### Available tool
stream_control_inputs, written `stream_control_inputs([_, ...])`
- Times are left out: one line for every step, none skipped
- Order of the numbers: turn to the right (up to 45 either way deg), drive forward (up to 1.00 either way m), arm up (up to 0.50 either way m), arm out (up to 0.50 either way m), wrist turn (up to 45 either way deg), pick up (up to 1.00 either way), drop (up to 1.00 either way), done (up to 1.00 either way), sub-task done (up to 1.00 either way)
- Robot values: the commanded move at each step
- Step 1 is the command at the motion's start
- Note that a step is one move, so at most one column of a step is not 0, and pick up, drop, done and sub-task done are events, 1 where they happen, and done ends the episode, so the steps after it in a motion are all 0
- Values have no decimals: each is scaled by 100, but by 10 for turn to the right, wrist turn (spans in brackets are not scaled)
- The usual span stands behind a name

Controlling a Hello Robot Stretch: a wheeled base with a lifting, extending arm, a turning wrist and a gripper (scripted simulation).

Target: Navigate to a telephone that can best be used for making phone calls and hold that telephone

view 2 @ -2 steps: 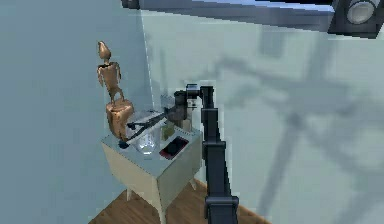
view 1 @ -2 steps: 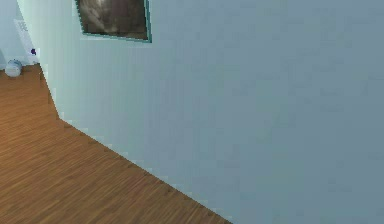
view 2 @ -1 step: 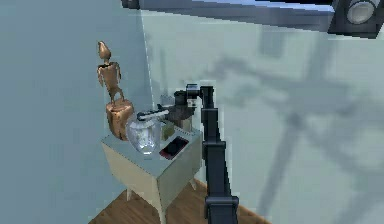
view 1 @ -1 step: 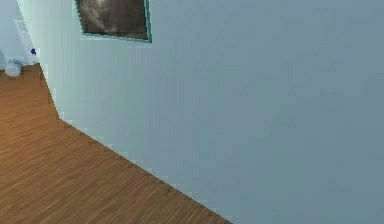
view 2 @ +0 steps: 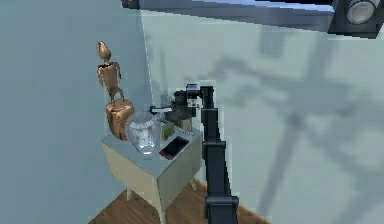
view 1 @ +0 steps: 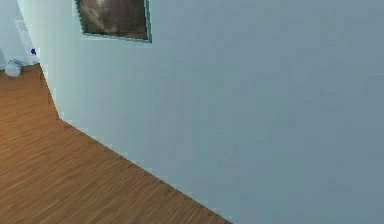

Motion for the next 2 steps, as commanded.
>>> stream_control_inputs([0, 0, -30, 0, 0, 0, 0, 0, 0])
stream_control_inputs([0, 0, 0, 0, 0, 100, 0, 0, 0])
